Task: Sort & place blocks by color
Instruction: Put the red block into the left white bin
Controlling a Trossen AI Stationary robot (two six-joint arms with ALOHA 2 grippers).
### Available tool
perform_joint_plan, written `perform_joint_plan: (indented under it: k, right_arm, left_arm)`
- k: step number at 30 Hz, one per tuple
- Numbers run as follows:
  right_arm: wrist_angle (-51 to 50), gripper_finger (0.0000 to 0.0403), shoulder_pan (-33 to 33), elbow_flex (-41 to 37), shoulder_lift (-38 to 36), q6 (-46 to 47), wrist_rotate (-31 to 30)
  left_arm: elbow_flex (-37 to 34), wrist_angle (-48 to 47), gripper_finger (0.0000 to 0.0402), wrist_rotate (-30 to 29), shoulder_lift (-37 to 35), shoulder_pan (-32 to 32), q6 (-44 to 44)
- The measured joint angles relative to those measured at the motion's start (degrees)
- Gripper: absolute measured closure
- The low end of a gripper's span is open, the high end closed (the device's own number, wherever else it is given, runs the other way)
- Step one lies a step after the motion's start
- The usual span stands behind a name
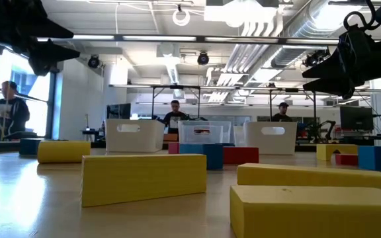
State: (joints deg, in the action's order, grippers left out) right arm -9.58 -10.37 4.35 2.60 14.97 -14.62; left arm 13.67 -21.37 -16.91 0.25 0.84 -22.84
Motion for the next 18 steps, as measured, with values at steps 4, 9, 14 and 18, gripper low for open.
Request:
perform_joint_plan:
  k: [4,9,14,18]
  right_arm:
    - [0.00,0.0148,-0.02,0.01,0.01,-0.01,0.01]
    - [0.00,0.0148,0.00,-0.01,0.01,0.01,-0.01]
    - [0.00,0.0148,-0.02,0.01,0.01,0.01,-0.01]
    - [0.00,0.0148,-0.02,-0.01,0.01,0.01,-0.01]
  left_arm:
    - [0.02,-0.02,0.0172,0.01,0.00,0.00,-2.26]
    - [0.00,0.36,0.0172,-1.26,0.00,-0.02,-2.53]
    - [0.00,1.23,0.0172,-1.34,0.00,-0.02,-1.78]
    - [0.00,3.45,0.0172,-1.07,0.00,-0.02,2.78]
